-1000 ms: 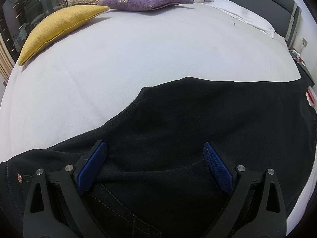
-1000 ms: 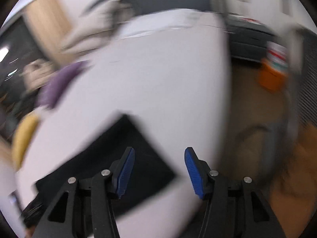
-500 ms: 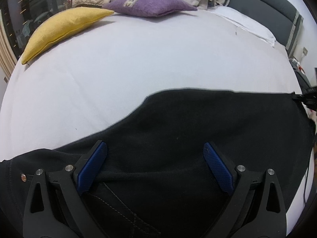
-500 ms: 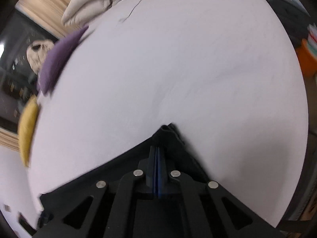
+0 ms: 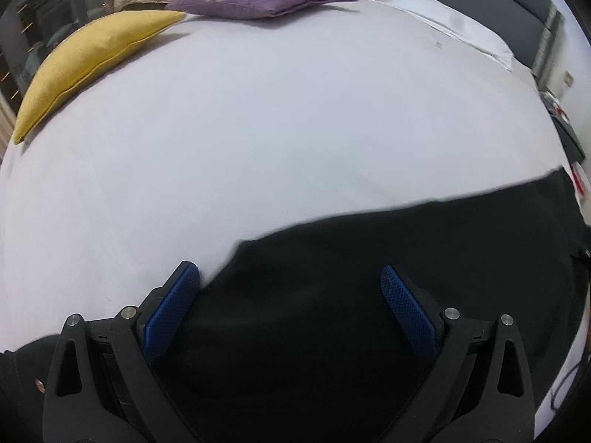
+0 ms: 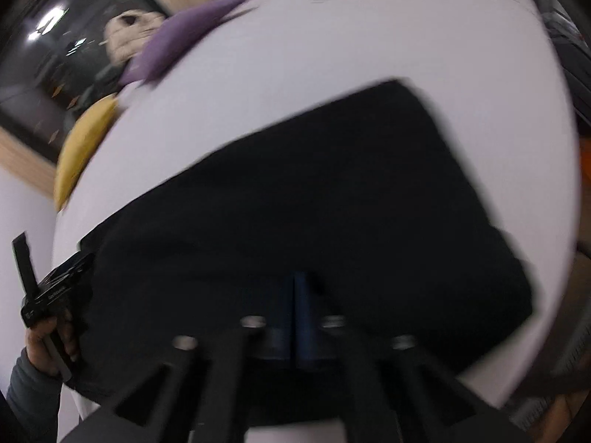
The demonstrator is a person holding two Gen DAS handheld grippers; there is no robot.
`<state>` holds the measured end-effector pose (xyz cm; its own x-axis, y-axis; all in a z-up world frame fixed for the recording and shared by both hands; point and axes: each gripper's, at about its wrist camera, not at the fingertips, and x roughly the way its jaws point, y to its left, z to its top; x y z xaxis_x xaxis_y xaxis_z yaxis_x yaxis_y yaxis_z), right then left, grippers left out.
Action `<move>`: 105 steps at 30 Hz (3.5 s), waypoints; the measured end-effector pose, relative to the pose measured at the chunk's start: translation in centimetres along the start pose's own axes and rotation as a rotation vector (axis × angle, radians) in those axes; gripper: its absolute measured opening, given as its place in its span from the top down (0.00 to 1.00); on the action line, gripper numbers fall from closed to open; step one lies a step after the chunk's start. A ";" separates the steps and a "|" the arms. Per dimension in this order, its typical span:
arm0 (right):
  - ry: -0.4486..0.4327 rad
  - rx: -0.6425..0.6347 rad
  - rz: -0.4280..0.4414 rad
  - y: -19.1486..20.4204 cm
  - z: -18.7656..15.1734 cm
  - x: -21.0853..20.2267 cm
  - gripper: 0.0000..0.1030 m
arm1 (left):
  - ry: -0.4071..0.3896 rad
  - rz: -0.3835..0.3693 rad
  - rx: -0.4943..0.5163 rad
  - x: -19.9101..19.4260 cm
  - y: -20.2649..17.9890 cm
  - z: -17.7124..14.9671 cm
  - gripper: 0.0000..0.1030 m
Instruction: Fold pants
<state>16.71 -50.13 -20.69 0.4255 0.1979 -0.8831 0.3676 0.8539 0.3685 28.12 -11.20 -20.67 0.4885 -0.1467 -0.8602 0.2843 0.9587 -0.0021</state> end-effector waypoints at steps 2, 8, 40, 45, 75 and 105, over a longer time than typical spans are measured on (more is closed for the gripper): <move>0.006 -0.029 -0.106 -0.4 -0.2 -1.2 1.00 | 0.003 0.004 -0.040 -0.1 1.1 0.4 0.02; -0.080 -0.053 0.025 4.2 -0.5 -5.2 0.58 | -0.030 -0.034 -0.028 -3.3 0.7 0.9 0.03; 0.215 -0.363 -0.098 12.1 -6.7 -2.6 0.69 | -0.003 0.089 0.102 -11.3 -2.4 -13.0 0.02; 0.208 -0.046 0.345 9.8 -6.1 -4.3 0.59 | -0.176 -0.042 0.164 -15.6 -6.4 -12.8 0.01; 0.322 0.270 0.600 13.0 -9.3 3.1 0.92 | -0.100 -0.064 0.263 -10.2 -5.5 -13.9 0.01; 0.157 0.038 0.298 10.6 -7.5 -4.3 0.66 | -0.003 -0.104 0.320 -7.1 -4.7 -11.9 0.02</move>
<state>12.54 -38.36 -15.17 0.3874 0.5102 -0.7678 0.2778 0.7296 0.6249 13.47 -11.80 -20.60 0.4458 -0.2412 -0.8620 0.5769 0.8138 0.0707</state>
